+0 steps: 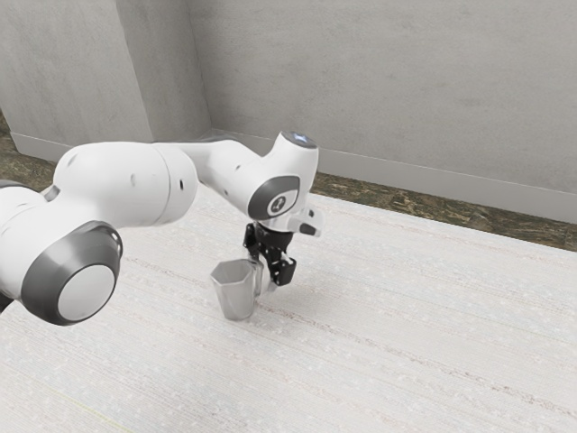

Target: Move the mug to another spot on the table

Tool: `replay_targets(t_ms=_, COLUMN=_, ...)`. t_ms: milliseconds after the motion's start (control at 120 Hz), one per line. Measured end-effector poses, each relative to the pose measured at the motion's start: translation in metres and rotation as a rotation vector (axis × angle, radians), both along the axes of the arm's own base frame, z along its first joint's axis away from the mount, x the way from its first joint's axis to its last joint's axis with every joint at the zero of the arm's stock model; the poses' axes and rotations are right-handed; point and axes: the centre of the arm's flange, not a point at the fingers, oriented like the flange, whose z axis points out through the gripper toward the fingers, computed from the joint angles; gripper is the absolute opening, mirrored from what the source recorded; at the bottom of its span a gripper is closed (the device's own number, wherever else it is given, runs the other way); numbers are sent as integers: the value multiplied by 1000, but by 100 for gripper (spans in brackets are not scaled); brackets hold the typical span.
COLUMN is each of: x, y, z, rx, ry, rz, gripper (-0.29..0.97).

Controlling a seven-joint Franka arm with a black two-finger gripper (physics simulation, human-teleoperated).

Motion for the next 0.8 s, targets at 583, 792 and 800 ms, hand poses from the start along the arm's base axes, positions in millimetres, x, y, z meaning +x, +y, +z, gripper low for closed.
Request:
replay_targets(t_ms=583, x=-37, y=13, z=238, rx=-240, ry=-259, rz=44, gripper=67)
replay_targets(t_ms=792, x=-74, y=104, z=300, rx=-257, ry=-287, rz=180, gripper=67)
replay_targets(t_ms=800, x=-74, y=106, z=301, rx=-257, ry=-288, rz=184, gripper=68)
